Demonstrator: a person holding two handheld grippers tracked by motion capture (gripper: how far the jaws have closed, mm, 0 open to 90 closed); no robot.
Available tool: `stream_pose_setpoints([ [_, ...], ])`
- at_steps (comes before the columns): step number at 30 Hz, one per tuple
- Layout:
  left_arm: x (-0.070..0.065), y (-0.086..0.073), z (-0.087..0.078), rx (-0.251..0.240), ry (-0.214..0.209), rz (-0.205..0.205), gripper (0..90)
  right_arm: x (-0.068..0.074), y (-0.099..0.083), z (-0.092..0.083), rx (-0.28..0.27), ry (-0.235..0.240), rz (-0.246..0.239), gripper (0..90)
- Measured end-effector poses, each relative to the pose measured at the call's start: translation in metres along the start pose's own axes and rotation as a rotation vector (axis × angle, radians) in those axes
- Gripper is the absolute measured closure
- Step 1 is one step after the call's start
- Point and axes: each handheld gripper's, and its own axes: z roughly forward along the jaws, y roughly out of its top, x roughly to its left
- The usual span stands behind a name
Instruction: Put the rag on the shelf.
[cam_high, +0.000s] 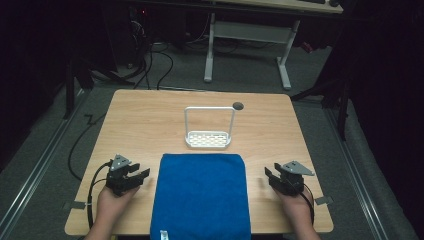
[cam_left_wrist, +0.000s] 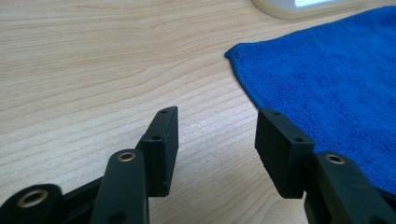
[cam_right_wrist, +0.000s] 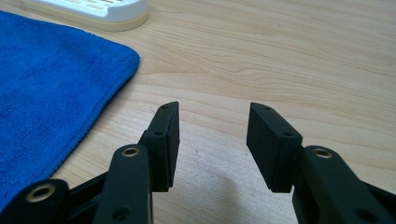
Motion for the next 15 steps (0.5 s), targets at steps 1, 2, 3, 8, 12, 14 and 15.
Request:
stream_pose_setpoints([
  [1,-0.0008,-0.0001,0.0007,0.003,0.004,0.003,48.9,0.0002,0.0003,0.0,-0.002,0.003,-0.006,54.4],
  [2,-0.0012,-0.0001,0.0009,0.003,0.007,0.007,48.1,0.0001,0.0006,0.0,-0.002,0.006,-0.01,54.1],
  [3,-0.0018,-0.0001,0.0008,-0.001,0.011,0.009,47.5,-0.0002,0.0007,-0.0002,-0.002,0.012,-0.007,54.0],
  [8,-0.0035,0.0001,-0.0011,-0.022,0.021,0.02,46.4,-0.0038,0.0018,-0.0002,-0.006,0.063,0.026,50.5],
  [12,-0.005,0.0004,-0.0023,-0.04,0.021,0.03,46.4,-0.0035,0.0019,-0.0016,-0.026,0.078,0.02,47.2],
  [14,-0.0065,0.0009,-0.0023,-0.047,0.023,0.035,46.6,-0.0016,0.0018,-0.0021,-0.026,0.077,-0.001,46.2],
  [15,-0.0082,0.0021,-0.0022,-0.051,0.026,0.046,46.6,-0.0006,0.002,-0.0024,-0.028,0.079,-0.013,45.7],
])
